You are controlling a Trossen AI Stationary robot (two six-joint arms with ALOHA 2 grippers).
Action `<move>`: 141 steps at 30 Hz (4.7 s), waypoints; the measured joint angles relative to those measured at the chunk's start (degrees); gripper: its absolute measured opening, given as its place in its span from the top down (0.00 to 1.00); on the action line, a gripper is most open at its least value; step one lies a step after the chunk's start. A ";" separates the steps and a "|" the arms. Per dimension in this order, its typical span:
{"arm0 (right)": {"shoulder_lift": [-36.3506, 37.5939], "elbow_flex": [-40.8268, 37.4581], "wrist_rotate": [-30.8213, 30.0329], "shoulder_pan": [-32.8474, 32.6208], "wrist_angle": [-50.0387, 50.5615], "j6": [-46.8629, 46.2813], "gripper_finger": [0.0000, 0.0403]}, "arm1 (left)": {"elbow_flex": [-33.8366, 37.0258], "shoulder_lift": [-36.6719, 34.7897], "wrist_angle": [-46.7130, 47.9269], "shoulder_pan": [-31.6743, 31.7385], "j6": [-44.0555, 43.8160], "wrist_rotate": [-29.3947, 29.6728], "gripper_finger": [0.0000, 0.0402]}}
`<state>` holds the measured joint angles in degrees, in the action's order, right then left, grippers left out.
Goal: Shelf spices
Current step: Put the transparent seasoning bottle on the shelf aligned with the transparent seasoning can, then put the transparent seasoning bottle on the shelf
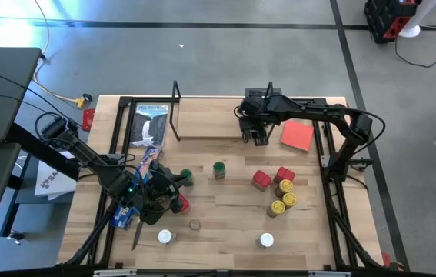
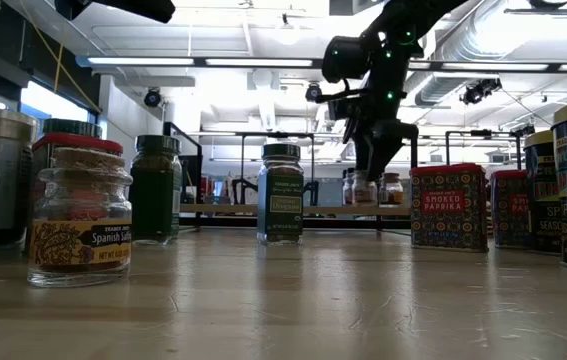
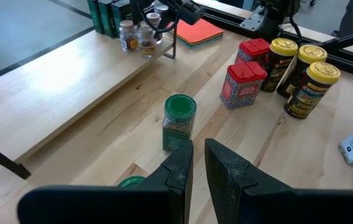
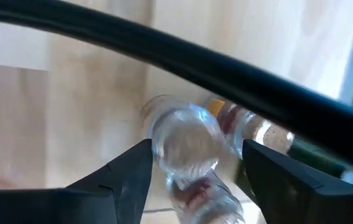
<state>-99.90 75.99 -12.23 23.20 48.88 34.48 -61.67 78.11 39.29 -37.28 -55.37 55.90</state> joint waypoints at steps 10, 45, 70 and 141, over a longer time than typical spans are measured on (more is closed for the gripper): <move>0.28 0.02 -4.32 -1.52 2.79 -4.91 0.40 | 0.00 0.00 -0.11 0.00 -0.02 0.00 0.91; 9.33 0.11 -15.04 -58.24 -0.78 -46.52 0.40 | -2.79 15.48 -17.09 5.38 35.96 -54.32 0.48; 9.46 0.07 -28.32 -63.82 9.14 -59.75 0.40 | -11.51 28.37 -2.54 8.22 45.25 -41.83 0.31; 9.46 0.02 -31.36 -64.13 8.70 -61.46 0.40 | -39.70 40.05 35.56 22.58 50.11 -59.85 0.56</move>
<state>-90.43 76.01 -43.59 -40.93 57.58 -26.98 -101.37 118.15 74.85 -14.70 -5.26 -3.95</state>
